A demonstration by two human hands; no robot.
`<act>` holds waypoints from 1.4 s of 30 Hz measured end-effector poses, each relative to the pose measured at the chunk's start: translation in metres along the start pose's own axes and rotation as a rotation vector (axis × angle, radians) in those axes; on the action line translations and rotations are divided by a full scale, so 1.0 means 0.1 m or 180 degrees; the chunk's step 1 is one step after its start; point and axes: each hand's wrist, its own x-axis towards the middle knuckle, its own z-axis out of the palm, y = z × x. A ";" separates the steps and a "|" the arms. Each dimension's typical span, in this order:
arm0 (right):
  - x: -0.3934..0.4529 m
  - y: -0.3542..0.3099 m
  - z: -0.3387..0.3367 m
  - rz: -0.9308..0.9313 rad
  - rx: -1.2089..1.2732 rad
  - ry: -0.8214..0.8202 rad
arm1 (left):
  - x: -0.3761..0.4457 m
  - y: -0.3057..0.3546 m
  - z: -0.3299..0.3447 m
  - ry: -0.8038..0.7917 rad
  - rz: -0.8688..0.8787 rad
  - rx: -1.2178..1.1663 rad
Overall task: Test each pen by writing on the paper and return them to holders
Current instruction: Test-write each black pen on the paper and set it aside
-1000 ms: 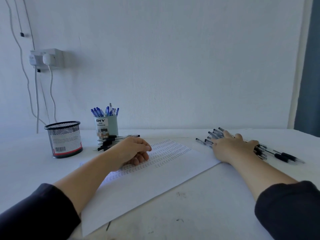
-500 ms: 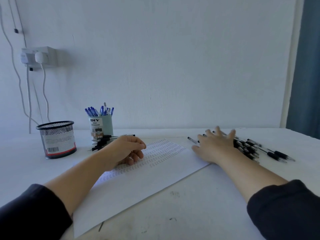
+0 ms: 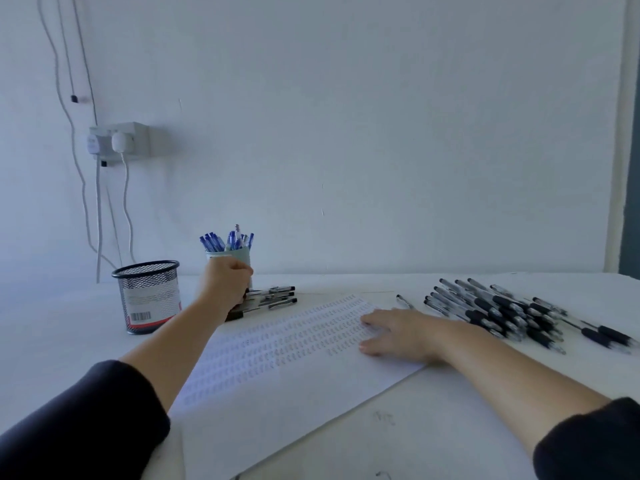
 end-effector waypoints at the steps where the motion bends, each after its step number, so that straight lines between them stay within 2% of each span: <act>1: 0.00 -0.01 0.00 0.0015 0.0031 0.0016 | 0.05 -0.08 0.00 -0.0043 0.0227 0.0514; 3: 0.01 -0.02 0.01 0.0000 0.0051 0.0042 | 0.07 -0.23 0.02 -0.0321 0.0614 0.1591; 5: 0.01 -0.02 0.01 -0.0037 0.0062 0.0071 | 0.06 -0.34 0.06 -0.0679 0.0902 0.2299; 11: 0.01 0.04 0.03 -0.0004 0.0197 0.0066 | 0.01 -0.40 0.11 -0.0951 0.1086 0.3108; 17: 0.01 0.05 0.04 0.0028 0.0245 0.0063 | -0.05 -0.37 0.09 -0.0826 0.1117 0.3196; 22: -0.01 0.04 0.02 0.0006 0.0236 0.0034 | -0.16 -0.27 0.12 -0.0463 0.1438 0.2182; 25: -0.02 0.03 0.01 0.0008 0.0265 0.0016 | -0.27 -0.15 0.15 -0.0290 0.1403 0.1934; 34: -0.04 0.04 0.01 0.0026 0.0384 -0.0006 | -0.62 0.17 0.16 -0.0194 0.1687 0.3329; 42: -0.03 0.04 0.00 0.0008 0.0387 -0.0020 | -0.63 0.17 0.16 -0.0054 0.1633 0.3290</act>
